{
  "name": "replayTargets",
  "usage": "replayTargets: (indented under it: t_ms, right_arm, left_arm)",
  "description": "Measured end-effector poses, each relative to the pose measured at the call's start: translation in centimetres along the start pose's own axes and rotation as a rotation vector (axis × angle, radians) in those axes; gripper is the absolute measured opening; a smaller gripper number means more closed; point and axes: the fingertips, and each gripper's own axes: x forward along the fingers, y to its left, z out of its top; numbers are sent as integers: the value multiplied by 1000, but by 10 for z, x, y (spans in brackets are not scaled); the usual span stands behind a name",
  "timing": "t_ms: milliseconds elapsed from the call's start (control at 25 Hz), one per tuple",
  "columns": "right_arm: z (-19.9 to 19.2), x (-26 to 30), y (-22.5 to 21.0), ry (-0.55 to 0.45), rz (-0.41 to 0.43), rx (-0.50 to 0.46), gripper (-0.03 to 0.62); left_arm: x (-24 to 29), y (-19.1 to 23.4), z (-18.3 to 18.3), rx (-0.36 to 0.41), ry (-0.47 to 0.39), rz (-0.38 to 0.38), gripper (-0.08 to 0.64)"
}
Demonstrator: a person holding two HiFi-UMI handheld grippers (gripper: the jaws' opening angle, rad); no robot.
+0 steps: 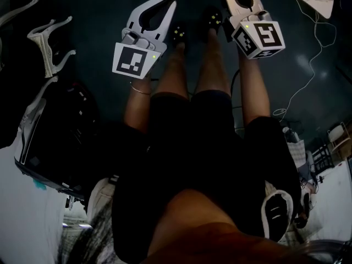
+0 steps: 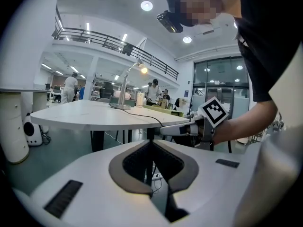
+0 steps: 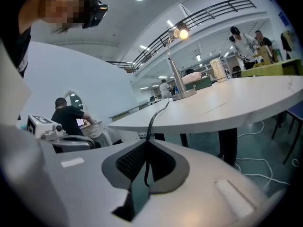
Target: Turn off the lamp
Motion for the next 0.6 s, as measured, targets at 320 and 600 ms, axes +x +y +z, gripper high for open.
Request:
replayTargets:
  t_ms: [320, 600]
  right_arm:
    - [43, -10, 30, -96, 108, 64, 12]
    - [57, -16, 41, -129, 152, 100, 12]
  left_arm:
    - [4, -13, 0, -52, -24, -39, 8]
    - [13, -20, -1, -82, -49, -68, 9]
